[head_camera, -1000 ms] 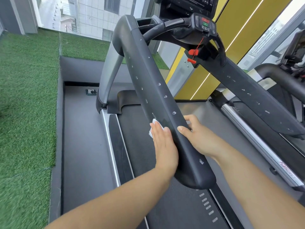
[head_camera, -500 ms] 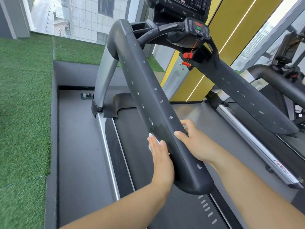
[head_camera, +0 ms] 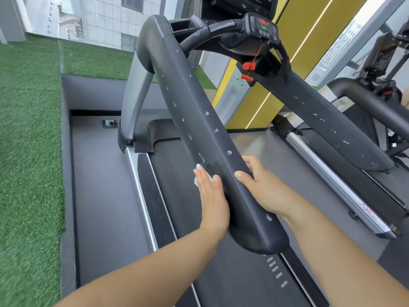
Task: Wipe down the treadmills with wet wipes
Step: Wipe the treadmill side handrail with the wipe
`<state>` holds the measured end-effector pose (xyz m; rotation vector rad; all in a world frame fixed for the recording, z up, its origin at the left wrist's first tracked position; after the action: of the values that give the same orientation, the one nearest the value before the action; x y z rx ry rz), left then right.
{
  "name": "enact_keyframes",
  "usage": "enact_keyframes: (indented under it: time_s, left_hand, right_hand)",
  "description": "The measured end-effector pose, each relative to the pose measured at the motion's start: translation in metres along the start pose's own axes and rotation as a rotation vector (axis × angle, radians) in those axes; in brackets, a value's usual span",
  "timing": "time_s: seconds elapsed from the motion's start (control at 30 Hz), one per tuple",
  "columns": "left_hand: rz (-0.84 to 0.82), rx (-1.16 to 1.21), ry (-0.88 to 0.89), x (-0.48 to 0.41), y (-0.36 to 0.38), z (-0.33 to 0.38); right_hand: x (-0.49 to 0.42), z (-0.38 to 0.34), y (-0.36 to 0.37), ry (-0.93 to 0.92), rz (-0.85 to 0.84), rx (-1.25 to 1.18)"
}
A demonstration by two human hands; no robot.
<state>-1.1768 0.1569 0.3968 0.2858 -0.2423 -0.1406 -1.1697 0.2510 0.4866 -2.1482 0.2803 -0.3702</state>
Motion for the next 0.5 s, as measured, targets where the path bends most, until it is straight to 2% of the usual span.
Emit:
enact_keyframes:
  time_s: [0.2,0.33,0.5]
  left_hand:
    - [-0.111,-0.131,0.233,0.026,0.003,-0.002]
    - [-0.062,-0.175,0.255,0.001,0.003,0.013]
    - [-0.097,-0.238,0.364,0.026,0.009,0.004]
  right_hand:
    - [0.003,-0.001,0.0,0.017,-0.001,-0.018]
    - [0.001,0.002,0.001,0.019,-0.008,-0.032]
    - [-0.005,-0.005,-0.011,0.022,-0.047,-0.001]
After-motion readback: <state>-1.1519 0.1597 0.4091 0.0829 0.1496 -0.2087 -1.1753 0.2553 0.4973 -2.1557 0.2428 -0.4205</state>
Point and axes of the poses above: each hand's wrist, its own x-axis away from the middle knuckle, its own y-axis out of the palm, z = x × y, the point moved 4 cm from there along -x, towards the middle knuckle, and after that the axes turned 7 degrees about z, right-handed, at the moved point
